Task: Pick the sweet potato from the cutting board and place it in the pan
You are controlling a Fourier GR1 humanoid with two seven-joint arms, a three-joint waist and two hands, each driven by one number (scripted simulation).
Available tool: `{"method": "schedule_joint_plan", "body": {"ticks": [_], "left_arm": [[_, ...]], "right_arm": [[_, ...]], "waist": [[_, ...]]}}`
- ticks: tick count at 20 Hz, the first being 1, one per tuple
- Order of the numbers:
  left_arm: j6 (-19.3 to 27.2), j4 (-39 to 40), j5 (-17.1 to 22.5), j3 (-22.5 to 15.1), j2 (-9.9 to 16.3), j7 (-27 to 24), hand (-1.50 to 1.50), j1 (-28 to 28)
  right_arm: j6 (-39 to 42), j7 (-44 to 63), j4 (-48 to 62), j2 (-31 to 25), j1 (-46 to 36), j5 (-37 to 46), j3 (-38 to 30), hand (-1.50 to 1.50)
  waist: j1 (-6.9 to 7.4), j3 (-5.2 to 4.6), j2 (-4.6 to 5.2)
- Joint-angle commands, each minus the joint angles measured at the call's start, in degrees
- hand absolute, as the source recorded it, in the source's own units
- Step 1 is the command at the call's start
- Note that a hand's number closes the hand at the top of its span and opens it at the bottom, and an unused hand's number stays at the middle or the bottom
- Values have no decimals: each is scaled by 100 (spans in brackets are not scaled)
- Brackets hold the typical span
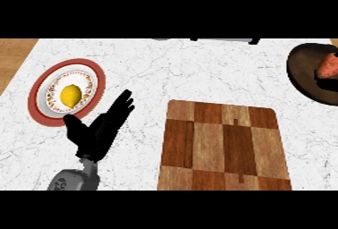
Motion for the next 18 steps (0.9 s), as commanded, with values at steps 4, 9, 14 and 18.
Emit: {"method": "schedule_joint_plan", "body": {"ticks": [4, 9, 14, 18], "left_arm": [[-109, 14, -2, -84, -30, -62, 0, -81], [-49, 39, -47, -167, -107, 8, 0, -42], [-114, 75, 81, -18, -52, 84, 0, -247], [-86, 23, 32, -7, -19, -23, 0, -44]], "right_arm": [[-75, 613, 994, -422, -93, 562, 299, -150], [352, 697, 1319, -415, -213, 715, 456, -150], [1045, 302, 1216, -250, -641, 5, -170, -150], [1610, -260, 1213, -278, -511, -701, -832, -150]], "waist": [[240, -7, 143], [239, 15, 113], [174, 40, 100], [43, 45, 55]]}}
